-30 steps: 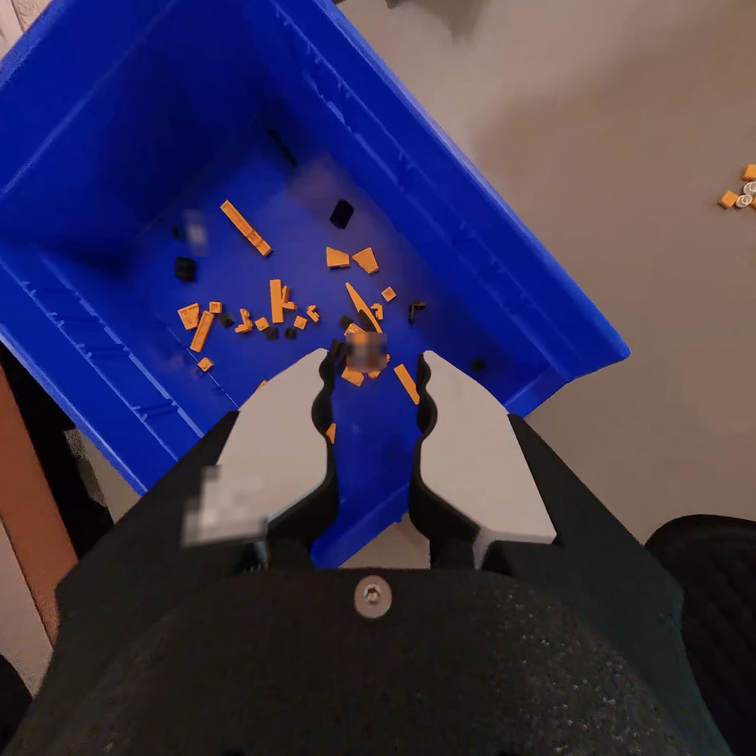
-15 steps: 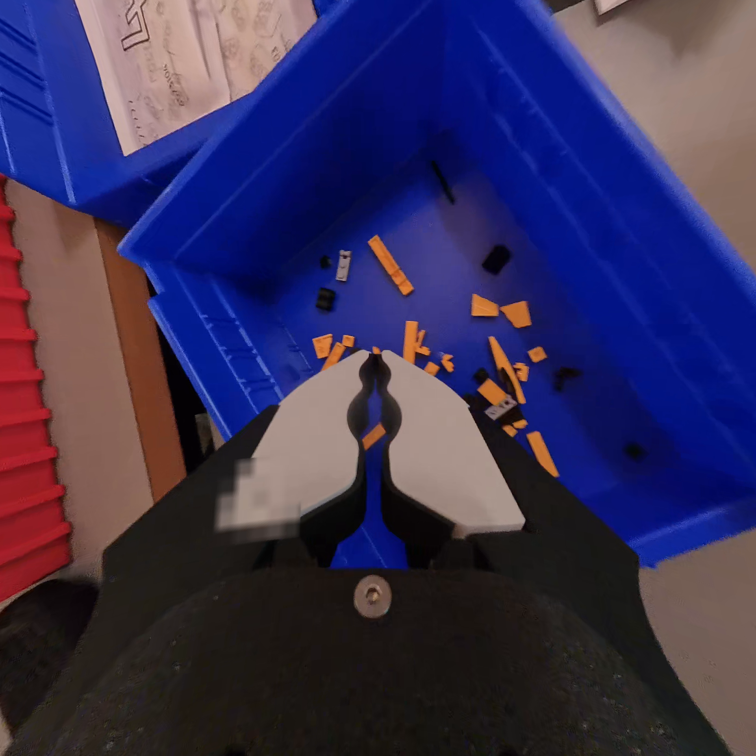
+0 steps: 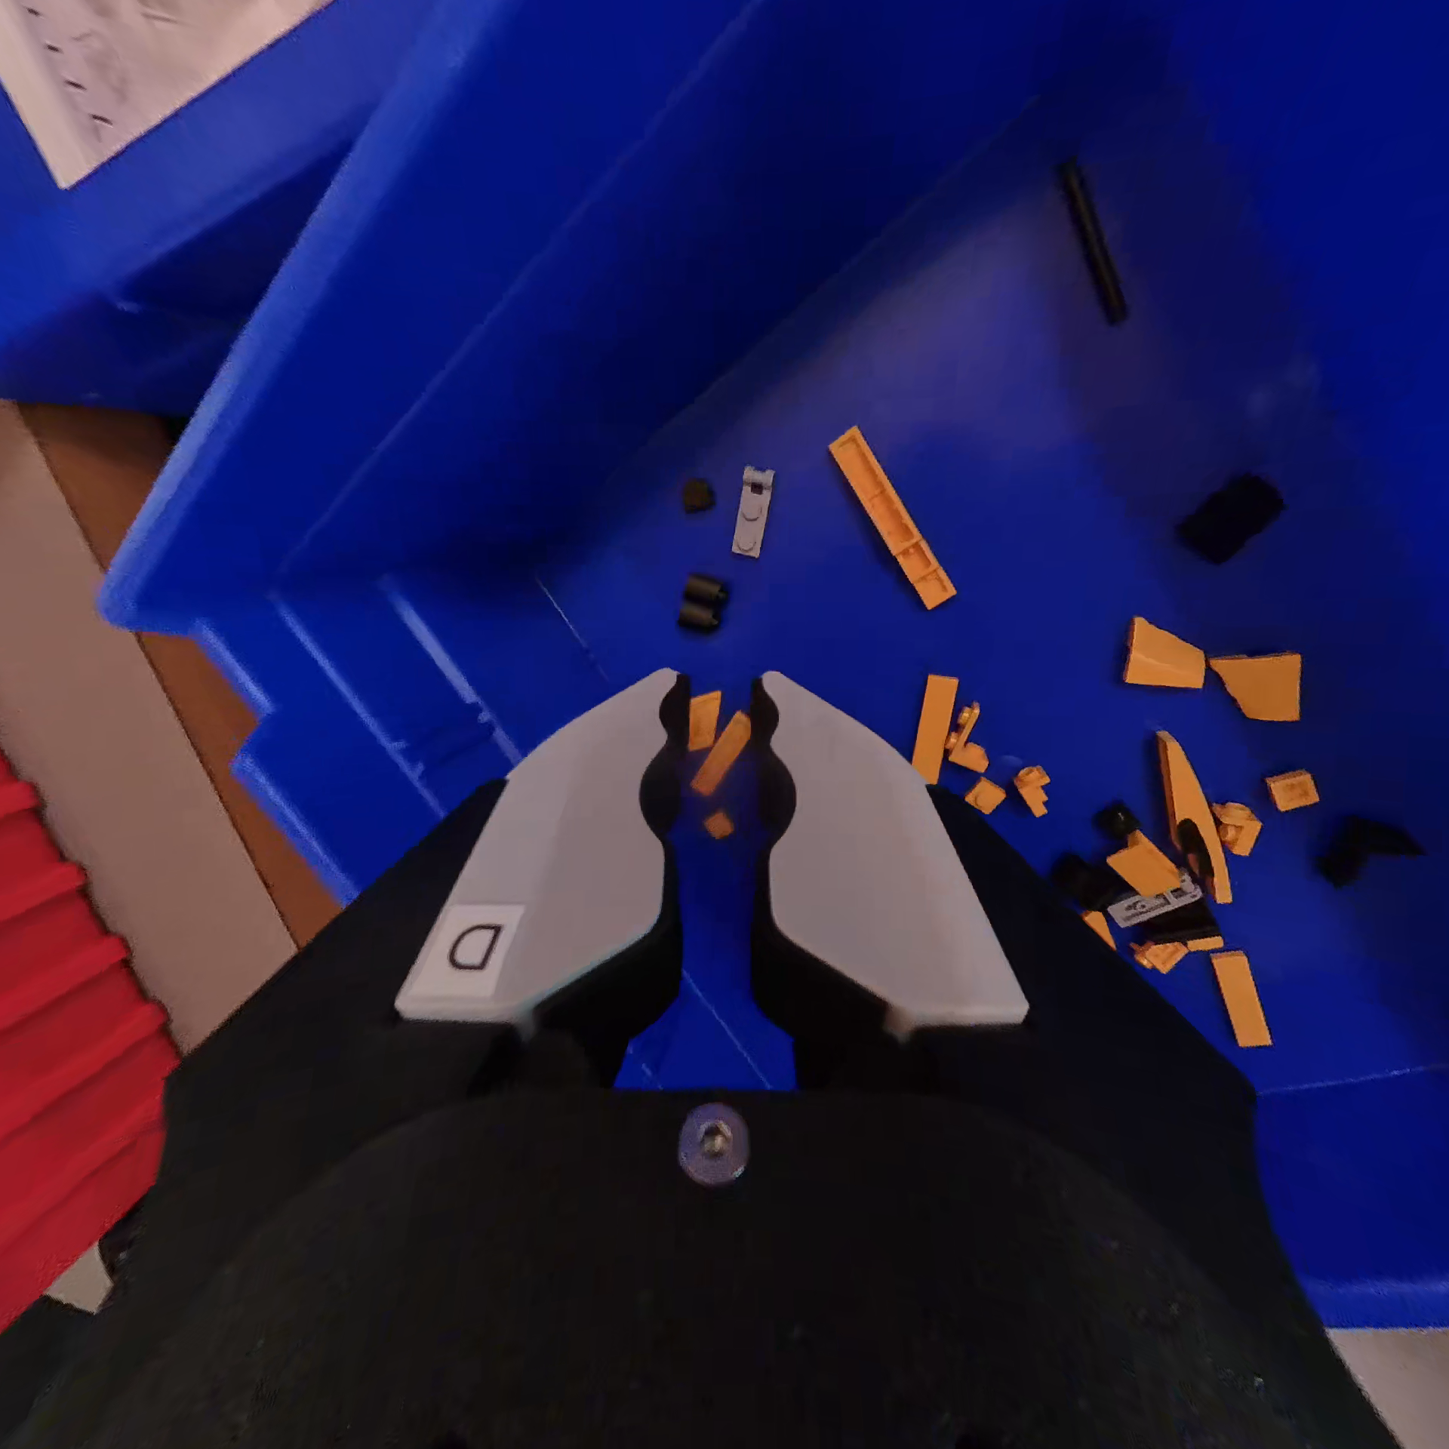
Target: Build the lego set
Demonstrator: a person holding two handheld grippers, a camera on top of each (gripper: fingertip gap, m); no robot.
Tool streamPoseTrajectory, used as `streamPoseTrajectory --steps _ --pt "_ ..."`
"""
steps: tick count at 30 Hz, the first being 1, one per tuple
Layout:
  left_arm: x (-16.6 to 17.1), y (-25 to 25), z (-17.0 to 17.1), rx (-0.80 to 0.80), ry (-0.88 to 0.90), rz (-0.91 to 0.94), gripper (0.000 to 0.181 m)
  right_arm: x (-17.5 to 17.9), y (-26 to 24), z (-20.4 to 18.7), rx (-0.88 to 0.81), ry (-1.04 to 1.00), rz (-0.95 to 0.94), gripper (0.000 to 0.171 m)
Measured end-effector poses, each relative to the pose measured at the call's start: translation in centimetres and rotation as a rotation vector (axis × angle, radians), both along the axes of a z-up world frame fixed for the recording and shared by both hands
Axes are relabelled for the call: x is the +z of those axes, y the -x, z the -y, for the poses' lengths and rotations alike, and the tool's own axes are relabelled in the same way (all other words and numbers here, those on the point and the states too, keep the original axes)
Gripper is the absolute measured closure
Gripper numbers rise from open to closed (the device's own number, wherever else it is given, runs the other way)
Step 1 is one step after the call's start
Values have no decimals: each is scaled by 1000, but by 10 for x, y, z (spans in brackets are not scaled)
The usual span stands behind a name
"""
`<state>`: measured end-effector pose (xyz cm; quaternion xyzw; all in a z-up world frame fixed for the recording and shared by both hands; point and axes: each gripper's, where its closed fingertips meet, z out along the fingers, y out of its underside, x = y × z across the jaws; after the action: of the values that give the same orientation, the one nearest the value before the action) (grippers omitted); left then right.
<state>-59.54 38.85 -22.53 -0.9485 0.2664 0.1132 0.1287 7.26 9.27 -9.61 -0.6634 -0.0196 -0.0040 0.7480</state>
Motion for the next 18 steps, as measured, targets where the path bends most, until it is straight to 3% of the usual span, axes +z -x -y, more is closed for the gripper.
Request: streamPoseTrajectory --steps 3,18 --pt "-9 -7 -6 -40 22 44 160 -6 3 -3 17 18 8 171" --pt "-36 -18 -26 -19 128 135 163 -27 10 -14 53 91 44 171"
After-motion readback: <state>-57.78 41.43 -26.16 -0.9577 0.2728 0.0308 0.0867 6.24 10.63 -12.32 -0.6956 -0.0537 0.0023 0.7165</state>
